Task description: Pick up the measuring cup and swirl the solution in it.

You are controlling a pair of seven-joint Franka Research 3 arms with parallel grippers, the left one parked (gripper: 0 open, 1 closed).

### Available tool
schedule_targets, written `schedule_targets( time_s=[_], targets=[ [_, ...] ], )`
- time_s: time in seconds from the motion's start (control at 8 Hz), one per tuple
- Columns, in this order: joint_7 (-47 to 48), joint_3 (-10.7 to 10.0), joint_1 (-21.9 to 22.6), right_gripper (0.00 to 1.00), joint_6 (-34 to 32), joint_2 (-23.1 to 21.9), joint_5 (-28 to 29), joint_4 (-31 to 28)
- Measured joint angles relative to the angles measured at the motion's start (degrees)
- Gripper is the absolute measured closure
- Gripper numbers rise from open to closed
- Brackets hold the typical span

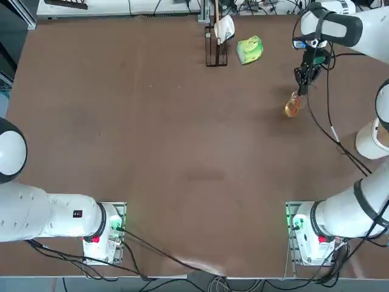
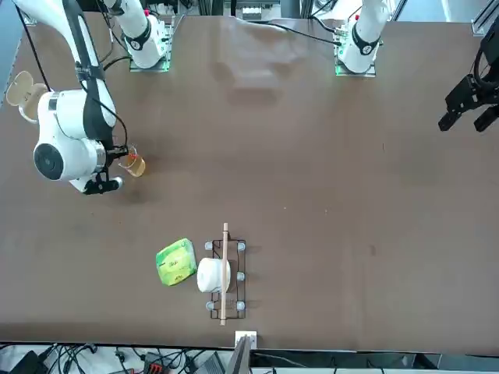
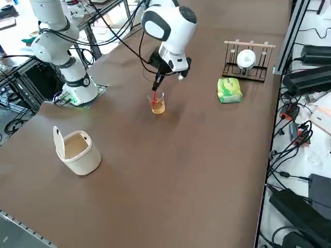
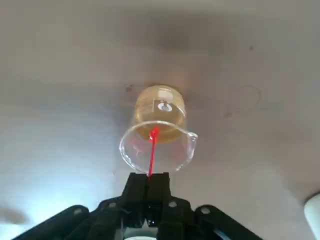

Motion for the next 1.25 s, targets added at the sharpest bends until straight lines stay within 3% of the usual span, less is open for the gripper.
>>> schedule_targets(
  time_s=[0.62,1.25],
  targets=[
    [2.6,-0.06,-0.02,0.98,5.07,-0.32,-3.55,-0.23],
    [6.33,0.7,0.69,0.98,6.32,0.29,0.87,-0.49]
  ],
)
